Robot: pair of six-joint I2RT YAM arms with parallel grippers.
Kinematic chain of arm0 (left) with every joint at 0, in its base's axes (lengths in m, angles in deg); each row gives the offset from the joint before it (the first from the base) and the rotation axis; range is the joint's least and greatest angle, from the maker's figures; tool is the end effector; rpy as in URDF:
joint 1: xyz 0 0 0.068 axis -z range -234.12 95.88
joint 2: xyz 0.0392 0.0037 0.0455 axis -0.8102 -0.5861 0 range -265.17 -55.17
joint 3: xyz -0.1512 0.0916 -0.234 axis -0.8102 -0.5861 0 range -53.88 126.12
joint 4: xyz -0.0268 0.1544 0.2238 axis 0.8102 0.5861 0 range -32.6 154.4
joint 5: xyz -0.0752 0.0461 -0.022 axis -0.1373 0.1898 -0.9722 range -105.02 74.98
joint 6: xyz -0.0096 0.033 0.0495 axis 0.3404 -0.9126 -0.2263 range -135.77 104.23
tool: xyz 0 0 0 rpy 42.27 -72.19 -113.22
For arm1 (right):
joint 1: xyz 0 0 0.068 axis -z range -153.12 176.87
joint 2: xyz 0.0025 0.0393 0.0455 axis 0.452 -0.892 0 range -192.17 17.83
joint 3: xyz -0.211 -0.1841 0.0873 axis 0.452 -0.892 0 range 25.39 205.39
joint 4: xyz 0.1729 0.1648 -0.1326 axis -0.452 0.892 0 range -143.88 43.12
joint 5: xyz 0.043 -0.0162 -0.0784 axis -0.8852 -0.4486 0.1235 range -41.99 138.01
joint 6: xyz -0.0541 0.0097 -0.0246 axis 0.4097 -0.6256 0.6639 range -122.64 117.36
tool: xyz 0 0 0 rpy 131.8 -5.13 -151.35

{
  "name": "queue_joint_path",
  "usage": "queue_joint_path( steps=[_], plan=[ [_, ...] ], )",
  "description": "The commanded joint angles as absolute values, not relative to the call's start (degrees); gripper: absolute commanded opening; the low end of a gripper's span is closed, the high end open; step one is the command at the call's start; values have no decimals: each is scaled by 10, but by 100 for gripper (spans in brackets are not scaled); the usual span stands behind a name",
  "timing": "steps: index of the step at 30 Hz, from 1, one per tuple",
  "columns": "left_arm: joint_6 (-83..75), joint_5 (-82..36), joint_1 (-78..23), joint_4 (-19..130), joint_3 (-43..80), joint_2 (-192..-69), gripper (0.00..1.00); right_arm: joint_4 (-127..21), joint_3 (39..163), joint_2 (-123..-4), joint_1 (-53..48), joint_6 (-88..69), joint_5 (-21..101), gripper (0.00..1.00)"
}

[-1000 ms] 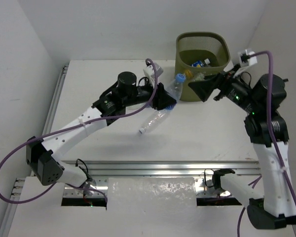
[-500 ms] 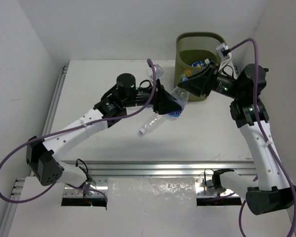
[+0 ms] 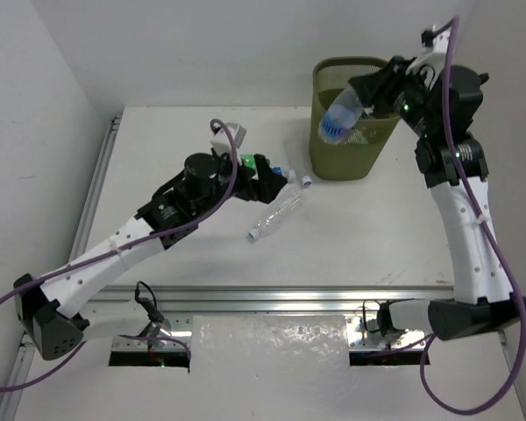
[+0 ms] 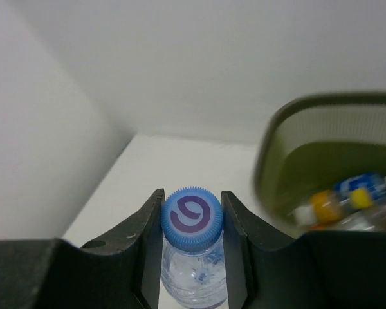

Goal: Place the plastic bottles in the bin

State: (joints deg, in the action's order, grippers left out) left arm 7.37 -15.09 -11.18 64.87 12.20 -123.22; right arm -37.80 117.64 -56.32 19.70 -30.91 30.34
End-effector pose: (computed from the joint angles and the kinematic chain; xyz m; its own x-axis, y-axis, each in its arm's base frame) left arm 0.2121 -0.1975 0.4096 -0.3785 -0.1846 -0.9070 0.5801 0.7164 -0.3878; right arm 0.2807 0.0490 0.5289 -0.1680 0.4336 -0.8853 -0.3865 0.7972 0.4638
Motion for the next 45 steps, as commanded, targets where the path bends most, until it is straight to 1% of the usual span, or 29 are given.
queue_joint_path(
  steps=[1, 3, 5, 6, 7, 8, 9, 11, 12, 14, 16, 19, 21, 22, 23, 24, 26, 27, 28, 30, 31, 34, 35, 36, 37, 38, 41, 43, 45],
  plan=[
    [48, -31, -111, 706, 66, -1219, 100, -358, 1266, -631, 209, -248, 478, 0],
    [17, -28, -111, 708, 47, -1236, 100, -364, 1307, -687, 214, -237, 526, 0],
    [-39, -59, -111, 697, 40, -1271, 100, -380, 1337, -723, 226, -225, 560, 1],
    [-58, -69, -111, 698, 44, -1305, 100, -388, 1349, -757, 233, -210, 571, 17],
    [-76, -77, -111, 705, 66, -1327, 100, -394, 1360, -774, 236, -204, 584, 41],
    [-105, -82, -111, 712, 76, -1346, 100, -389, 1398, -791, 241, -200, 596, 78],
    [-113, -77, -111, 717, 85, -1384, 100, -355, 1430, -829, 246, -193, 601, 99],
    [-147, -69, -111, 716, 99, -1416, 100, -310, 1517, -863, 246, -196, 619, 99],
    [-176, -63, -111, 703, 104, -1448, 100, -289, 1530, -875, 246, -200, 626, 99],
    [-194, -69, -111, 692, 113, -1498, 100, -306, 1483, -854, 246, -208, 618, 99],
    [-209, -91, -111, 681, 129, -1546, 100, -343, 1392, -791, 247, -219, 611, 99],
    [-210, -126, -111, 692, 162, -1591, 99, -360, 1294, -703, 246, -243, 562, 99],
    [-206, -120, -111, 687, 175, -1623, 98, -371, 1249, -640, 247, -257, 513, 99],
    [-203, -112, -111, 688, 184, -1647, 96, -376, 1203, -620, 246, -263, 496, 99],
    [-199, -98, -111, 704, 193, -1660, 93, -390, 1181, -602, 246, -269, 485, 99],
    [-185, -93, -111, 719, 217, -1678, 80, -394, 1141, -564, 245, -273, 464, 99],
    [-177, -103, -107, 745, 223, -1678, 63, -389, 1112, -534, 246, -276, 448, 99],
    [-164, -94, -93, 751, 220, -1671, 37, -382, 1091, -521, 246, -276, 431, 99],
    [-163, -86, -82, 753, 214, -1646, 24, -372, 1082, -502, 246, -278, 420, 99],
    [-137, -82, -48, 759, 194, -1586, 10, -335, 1056, -479, 246, -282, 379, 99],
    [-132, -89, -39, 752, 187, -1564, 7, -323, 1042, -470, 247, -283, 357, 99],
    [-100, -124, -26, 724, 171, -1482, 6, -324, 951, -411, 246, -308, 241, 99],
    [-78, -122, -27, 712, 168, -1463, 6, -354, 924, -392, 246, -320, 206, 99],
    [-70, -123, -28, 688, 166, -1432, 6, -375, 870, -374, 246, -354, 135, 99],
    [-61, -127, -30, 668, 161, -1418, 4, -421, 843, -342, 246, -372, 106, 99],
    [-47, -139, -33, 647, 156, -1404, 0, -440, 823, -330, 246, -387, 93, 99],
    [-20, -197, -42, 567, 146, -1371, 0, -531, 733, -287, 245, -447, 39, 99],
    [-14, -231, -43, 519, 147, -1366, 0, -613, 704, -274, 245, -484, 14, 99],
    [-5, -287, -43, 481, 149, -1371, 0, -638, 698, -282, 245, -504, -4, 99]
  ],
)
